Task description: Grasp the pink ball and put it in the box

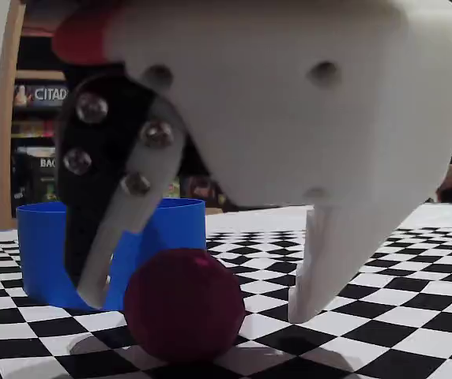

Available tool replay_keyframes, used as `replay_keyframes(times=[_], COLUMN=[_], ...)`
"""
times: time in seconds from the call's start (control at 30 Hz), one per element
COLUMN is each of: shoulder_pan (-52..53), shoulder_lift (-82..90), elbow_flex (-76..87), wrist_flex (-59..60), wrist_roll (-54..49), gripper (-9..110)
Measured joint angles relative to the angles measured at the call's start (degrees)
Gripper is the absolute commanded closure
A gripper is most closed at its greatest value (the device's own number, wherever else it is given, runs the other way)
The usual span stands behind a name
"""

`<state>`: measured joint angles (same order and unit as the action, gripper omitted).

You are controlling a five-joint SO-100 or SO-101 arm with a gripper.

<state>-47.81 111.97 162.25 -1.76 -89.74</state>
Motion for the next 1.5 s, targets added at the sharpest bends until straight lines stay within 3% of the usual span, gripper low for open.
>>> replay_keyframes(times=[1.17, 1.23, 1.33, 1.4, 1.5], shoulder_pan=[-0.5, -0.5, -0.5, -0.7, -1.1], shoulder_lift=[-1.1, -1.1, -1.1, -1.1, -1.1], elbow_flex=[-0.1, -0.1, -0.1, -0.1, -0.1], wrist_flex=[0.0, 0.0, 0.0, 0.0, 0.0], wrist_roll=[0.0, 0.0, 0.0, 0.0, 0.0], gripper=[71, 74, 94, 101, 101])
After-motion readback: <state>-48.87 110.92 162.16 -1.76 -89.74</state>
